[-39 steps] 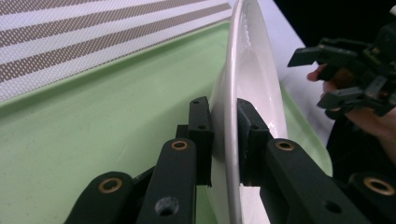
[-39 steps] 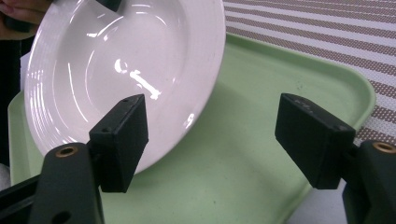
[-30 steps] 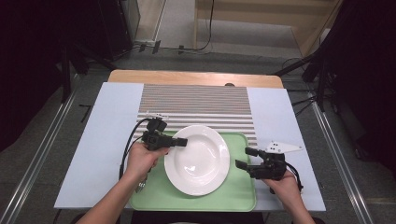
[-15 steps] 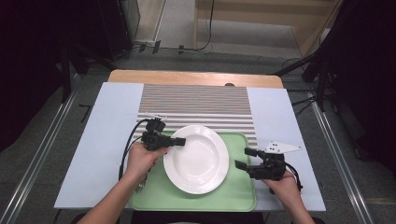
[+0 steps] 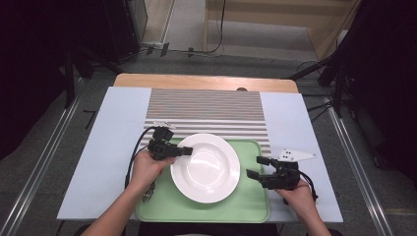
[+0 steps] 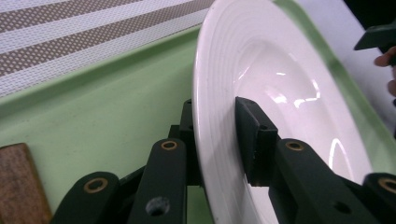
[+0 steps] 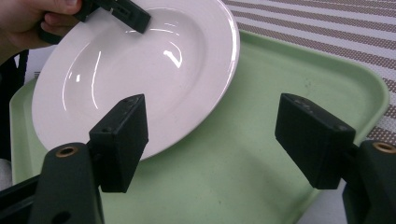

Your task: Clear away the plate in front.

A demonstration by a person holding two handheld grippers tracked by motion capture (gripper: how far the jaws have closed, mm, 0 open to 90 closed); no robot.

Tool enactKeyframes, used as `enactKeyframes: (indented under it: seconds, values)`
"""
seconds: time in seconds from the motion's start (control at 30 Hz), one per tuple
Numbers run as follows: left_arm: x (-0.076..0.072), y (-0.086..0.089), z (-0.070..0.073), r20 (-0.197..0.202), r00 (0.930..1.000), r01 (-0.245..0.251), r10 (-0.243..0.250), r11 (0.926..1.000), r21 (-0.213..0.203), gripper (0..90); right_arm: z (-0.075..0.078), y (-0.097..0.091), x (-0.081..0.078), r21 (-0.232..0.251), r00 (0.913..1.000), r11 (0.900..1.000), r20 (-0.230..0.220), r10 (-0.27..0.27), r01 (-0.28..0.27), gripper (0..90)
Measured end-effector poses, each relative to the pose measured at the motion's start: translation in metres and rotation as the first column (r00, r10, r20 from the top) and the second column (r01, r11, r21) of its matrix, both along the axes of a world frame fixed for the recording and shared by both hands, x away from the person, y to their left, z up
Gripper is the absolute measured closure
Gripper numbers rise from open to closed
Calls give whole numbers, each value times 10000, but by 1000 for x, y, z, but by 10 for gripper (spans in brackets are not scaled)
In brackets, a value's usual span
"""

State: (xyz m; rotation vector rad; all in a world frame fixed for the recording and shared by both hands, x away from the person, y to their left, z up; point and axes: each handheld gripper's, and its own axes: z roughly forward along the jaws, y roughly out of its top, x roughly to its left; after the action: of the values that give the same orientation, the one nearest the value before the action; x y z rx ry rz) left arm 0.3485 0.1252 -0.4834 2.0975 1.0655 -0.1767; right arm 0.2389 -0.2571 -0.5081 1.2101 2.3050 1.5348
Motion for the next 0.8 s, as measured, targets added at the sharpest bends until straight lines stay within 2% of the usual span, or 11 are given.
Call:
enactKeyframes:
  seconds: [0.17, 0.33, 0.53, 0.57, 0.6, 0.63, 0.7, 0.77, 0.8]
  values:
    - [0, 2, -4, 86, 10000, 17, -19, 9997, 258, 687, 0, 0, 0, 34, 10000, 10000, 1, 49, -49, 247]
    - [-1, 5, -9, -65, 9999, -76, 78, 9995, 322, 659, 0, 3, 1, 20, 9997, 9997, -22, 226, -226, 247]
    - [-3, 7, -13, -17, 10000, -31, 32, 9993, 384, 640, 0, 6, 3, 26, 9995, 9995, -39, 319, -319, 247]
    - [-4, 6, -13, 45, 10000, 25, -27, 9988, 487, 631, 0, 6, 4, 10, 9994, 9994, -30, 343, -343, 247]
    - [-4, 5, -14, 183, 9998, 38, -53, 9970, 769, 609, 0, 7, 4, 2, 9993, 9994, -61, 356, -356, 247]
    - [-4, 6, -14, 252, 9996, 72, -90, 9976, 689, 577, 0, 8, 4, -22, 9993, 9993, -52, 372, -373, 248]
    - [-2, 8, -15, -109, 9999, 121, -117, 9992, 372, 536, 1, 8, 3, -68, 9992, 9991, -3, 407, -407, 247]
    - [-2, 8, -16, -168, 9997, 176, -172, 9996, 229, 523, 1, 9, 3, -59, 9991, 9991, -6, 425, -425, 248]
    - [-2, 8, -15, -216, 9995, 224, -221, 9996, 160, 484, 1, 9, 3, -90, 9991, 9991, -19, 412, -412, 247]
